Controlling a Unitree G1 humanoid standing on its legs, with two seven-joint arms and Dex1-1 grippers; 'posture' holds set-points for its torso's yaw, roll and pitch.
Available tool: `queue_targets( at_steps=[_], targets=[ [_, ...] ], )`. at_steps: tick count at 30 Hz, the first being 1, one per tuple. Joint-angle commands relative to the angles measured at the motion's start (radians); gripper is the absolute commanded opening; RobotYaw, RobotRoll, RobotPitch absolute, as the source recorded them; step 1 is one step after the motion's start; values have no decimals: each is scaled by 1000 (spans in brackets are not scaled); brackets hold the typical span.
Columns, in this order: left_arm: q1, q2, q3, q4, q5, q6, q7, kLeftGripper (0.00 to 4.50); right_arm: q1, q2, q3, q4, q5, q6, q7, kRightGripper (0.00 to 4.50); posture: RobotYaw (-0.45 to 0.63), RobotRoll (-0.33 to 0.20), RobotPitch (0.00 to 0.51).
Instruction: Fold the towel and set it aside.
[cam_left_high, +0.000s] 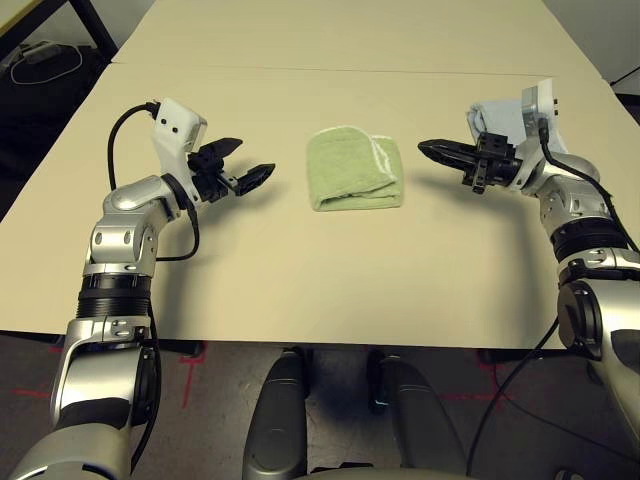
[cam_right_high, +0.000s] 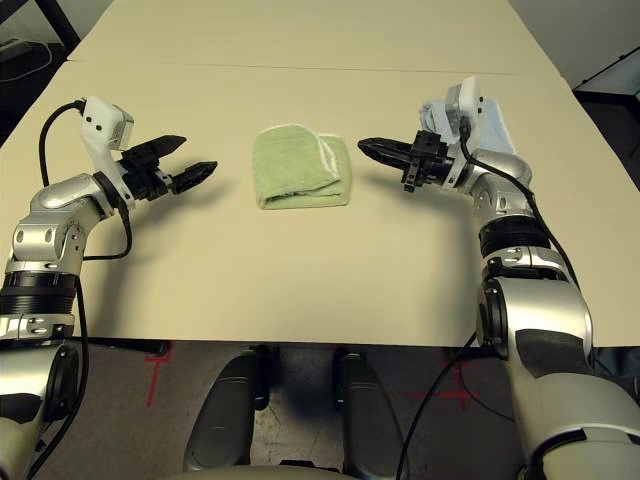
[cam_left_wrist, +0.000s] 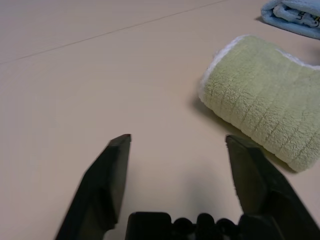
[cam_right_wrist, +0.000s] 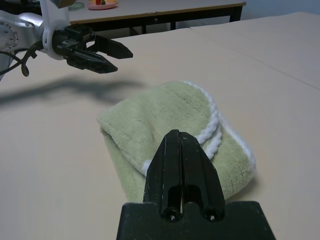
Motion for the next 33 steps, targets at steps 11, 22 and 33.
queue_targets(
  at_steps=[11, 22, 33],
  targets=[
    [-79, -31, -31, 61, -1, -71, -71, 53, -22, 37, 29, 22, -40, -24, -34, 0, 186, 0, 205],
    [-303, -184, -164, 352, 104, -165, -101, 53, -97, 150, 134, 107, -178, -54, -192, 0, 215, 0, 208],
    [-322, -204, -197, 401, 144, -167, -165, 53, -119, 157, 188, 126, -256, -18, -243, 0, 212, 0, 207]
  ],
)
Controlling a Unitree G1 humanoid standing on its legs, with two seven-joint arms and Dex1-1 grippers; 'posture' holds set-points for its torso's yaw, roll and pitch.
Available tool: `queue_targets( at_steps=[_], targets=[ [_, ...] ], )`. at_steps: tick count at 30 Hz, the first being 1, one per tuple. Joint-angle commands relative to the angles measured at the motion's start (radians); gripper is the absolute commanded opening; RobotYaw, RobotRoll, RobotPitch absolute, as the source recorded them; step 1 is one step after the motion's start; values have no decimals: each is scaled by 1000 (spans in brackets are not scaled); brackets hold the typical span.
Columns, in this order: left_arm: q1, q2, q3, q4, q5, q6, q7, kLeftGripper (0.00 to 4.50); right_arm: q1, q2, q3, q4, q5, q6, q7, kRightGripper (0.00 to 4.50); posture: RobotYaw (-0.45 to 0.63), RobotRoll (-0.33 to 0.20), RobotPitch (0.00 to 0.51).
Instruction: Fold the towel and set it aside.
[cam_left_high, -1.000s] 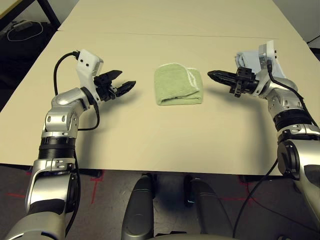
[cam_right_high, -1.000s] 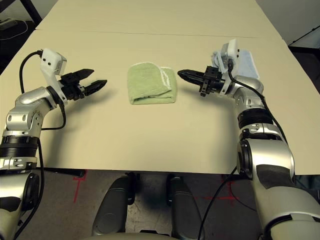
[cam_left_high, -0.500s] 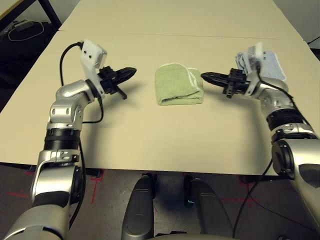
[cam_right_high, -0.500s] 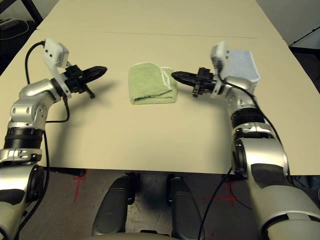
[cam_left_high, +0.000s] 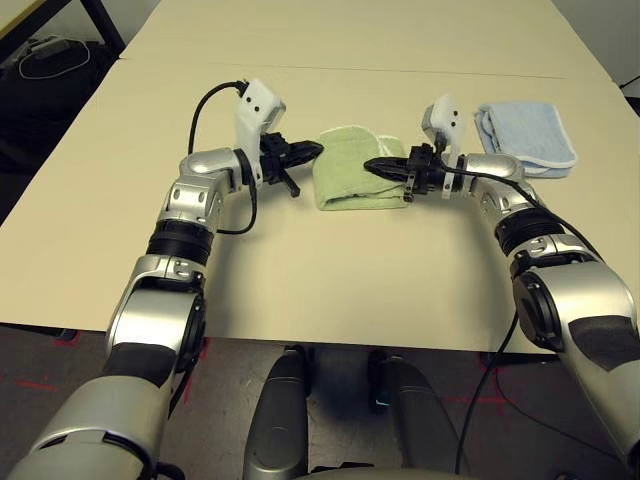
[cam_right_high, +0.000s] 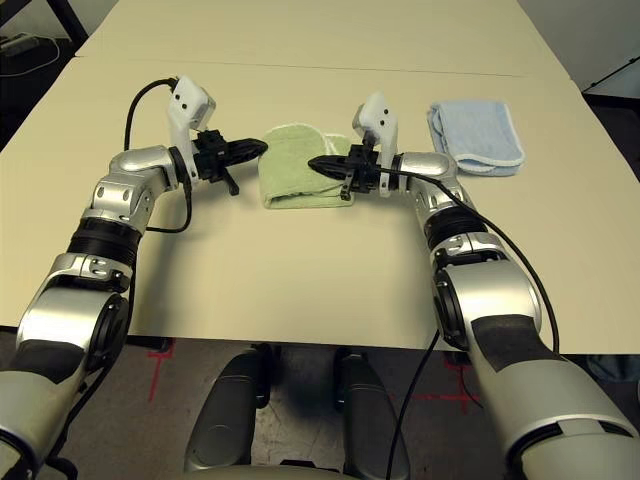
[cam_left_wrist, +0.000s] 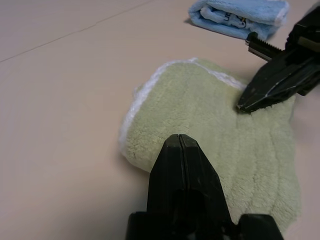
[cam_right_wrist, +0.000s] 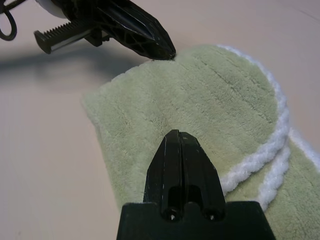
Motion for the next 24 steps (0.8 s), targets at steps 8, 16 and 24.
queue_targets(
  at_steps=[8, 16, 24],
  targets=[
    [-15, -45, -31, -7, 19, 3, -22, 53, -16, -22, 78, 30, -105, 70, -61, 0, 210, 0, 208],
    [-12, -45, -35, -15, 21, 5, -28, 53, 15, -56, 86, 30, -125, 101, -93, 0, 207, 0, 212],
    [-16, -106, -37, 3, 14, -13, -24, 53, 43, -20, 42, 1, -66, 115, -95, 0, 197, 0, 213]
  ],
)
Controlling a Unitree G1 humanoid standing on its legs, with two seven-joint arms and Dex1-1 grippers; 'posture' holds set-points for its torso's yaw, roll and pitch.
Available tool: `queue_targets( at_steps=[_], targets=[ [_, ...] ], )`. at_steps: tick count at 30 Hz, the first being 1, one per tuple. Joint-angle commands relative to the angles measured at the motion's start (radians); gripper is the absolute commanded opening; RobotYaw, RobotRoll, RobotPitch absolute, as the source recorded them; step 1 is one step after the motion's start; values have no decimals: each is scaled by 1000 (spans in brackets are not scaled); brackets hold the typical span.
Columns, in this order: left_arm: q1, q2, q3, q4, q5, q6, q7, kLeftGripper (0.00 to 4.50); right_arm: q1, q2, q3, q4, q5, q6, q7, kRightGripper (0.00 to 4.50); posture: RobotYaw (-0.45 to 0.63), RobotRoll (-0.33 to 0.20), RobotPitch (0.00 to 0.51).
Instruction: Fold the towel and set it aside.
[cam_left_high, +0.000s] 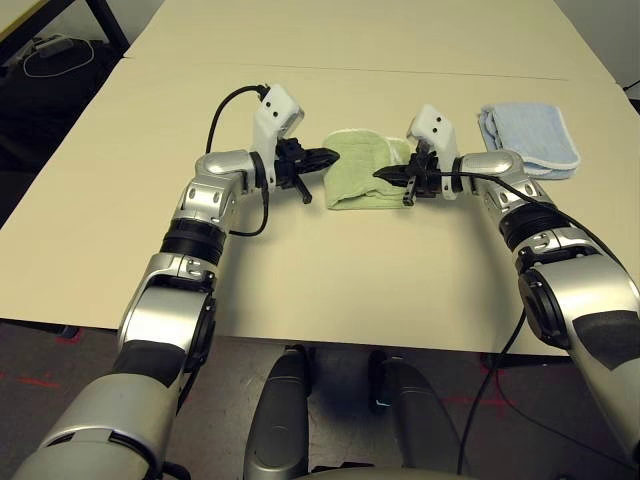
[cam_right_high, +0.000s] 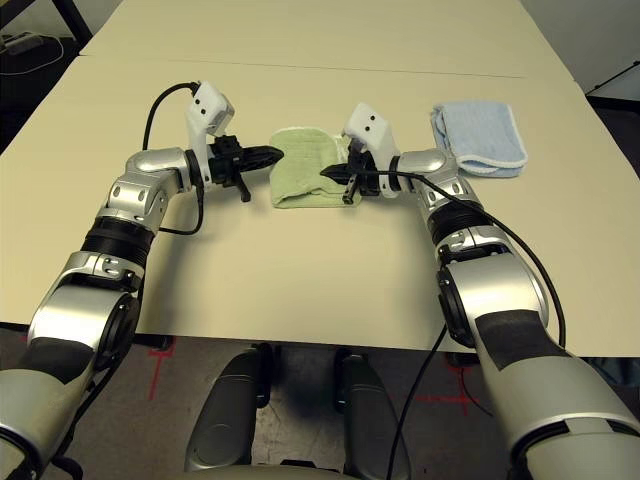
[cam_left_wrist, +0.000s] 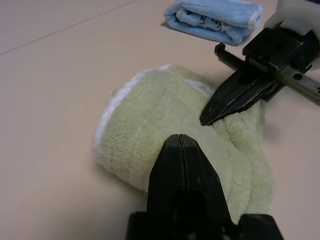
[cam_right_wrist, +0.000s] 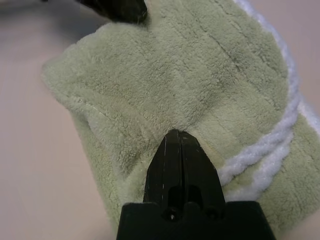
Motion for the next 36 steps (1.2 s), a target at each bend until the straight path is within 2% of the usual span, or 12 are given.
queue_targets(
  at_steps=[1, 13, 28, 30, 36],
  targets=[
    [-3, -31, -26, 11, 19, -17, -4, 53, 43, 12, -12, 1, 14, 17, -9, 0, 197, 0, 213],
    [41, -1, -77, 69, 107, 15, 7, 53, 47, -1, -12, -25, 31, 19, -3, 0, 179, 0, 223],
    [68, 12, -84, 69, 120, 54, 11, 53, 112, -10, 22, -34, 7, 22, 2, 0, 176, 0, 228],
    [63, 15, -77, 66, 114, 53, 10, 53, 110, -9, 14, -43, 19, 29, 5, 0, 173, 0, 224],
    [-39, 54, 3, -53, 6, 168, -60, 53, 13, -12, -130, -99, 200, 101, 112, 0, 180, 0, 216]
  ],
)
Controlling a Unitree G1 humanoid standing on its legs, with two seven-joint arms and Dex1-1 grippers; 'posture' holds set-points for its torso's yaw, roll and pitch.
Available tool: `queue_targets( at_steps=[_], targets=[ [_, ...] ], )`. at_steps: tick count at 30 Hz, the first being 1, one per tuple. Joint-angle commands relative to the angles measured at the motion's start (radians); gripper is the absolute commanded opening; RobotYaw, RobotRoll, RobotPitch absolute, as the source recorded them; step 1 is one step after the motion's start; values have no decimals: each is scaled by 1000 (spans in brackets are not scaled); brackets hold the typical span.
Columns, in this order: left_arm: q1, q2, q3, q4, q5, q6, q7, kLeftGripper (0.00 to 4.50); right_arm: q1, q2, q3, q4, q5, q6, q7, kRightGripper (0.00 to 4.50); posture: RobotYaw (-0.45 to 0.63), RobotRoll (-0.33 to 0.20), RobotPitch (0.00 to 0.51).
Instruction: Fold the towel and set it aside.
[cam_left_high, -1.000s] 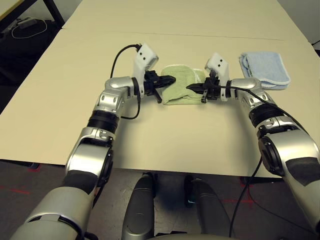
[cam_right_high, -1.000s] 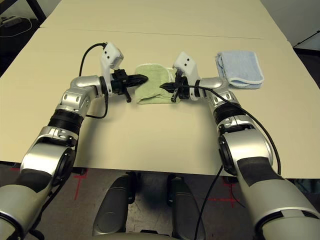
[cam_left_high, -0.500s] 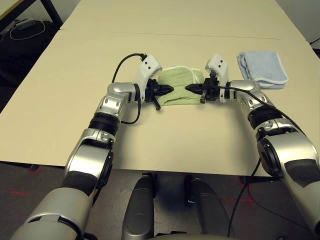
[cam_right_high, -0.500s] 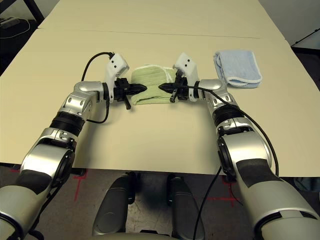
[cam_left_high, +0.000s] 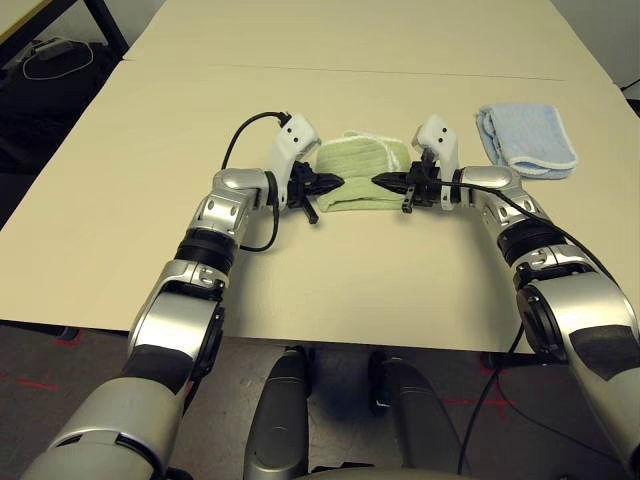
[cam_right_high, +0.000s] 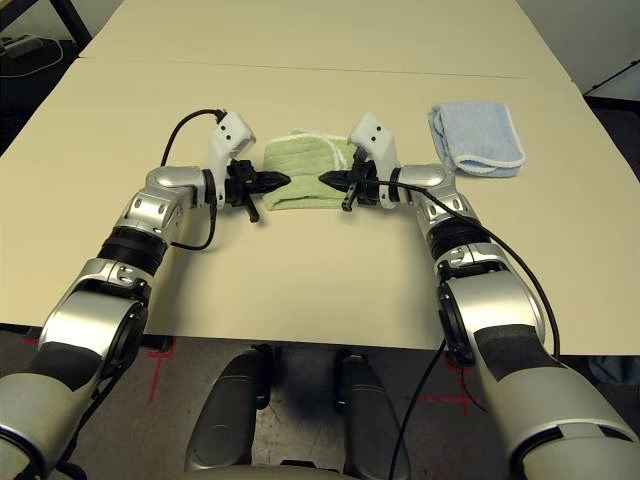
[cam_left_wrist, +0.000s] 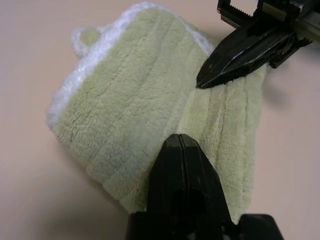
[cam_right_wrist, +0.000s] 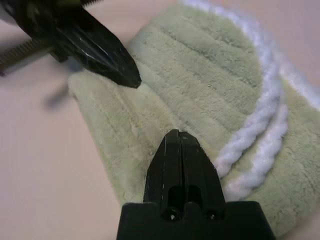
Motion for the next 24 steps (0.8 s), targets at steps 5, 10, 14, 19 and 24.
queue_targets(
  at_steps=[5, 10, 14, 19, 24],
  targets=[
    [-109, 29, 62, -10, -45, 51, -7, 53, -83, -15, -86, -7, 84, 50, -6, 0, 180, 0, 211],
    [-149, 10, 60, 116, -16, -30, 39, 53, -101, 22, -71, 14, 50, 45, -128, 0, 174, 0, 210],
    [-174, -11, 53, 202, 5, -81, 50, 53, -115, 43, -64, 38, 23, 41, -206, 0, 171, 0, 211],
    [-194, -32, 51, 306, 42, -146, 125, 53, -129, 56, -52, 76, -11, 40, -278, 0, 169, 0, 210],
    [-190, -42, 55, 366, 70, -199, 191, 53, -133, 73, -32, 106, -46, 57, -346, 0, 158, 0, 215]
  ],
)
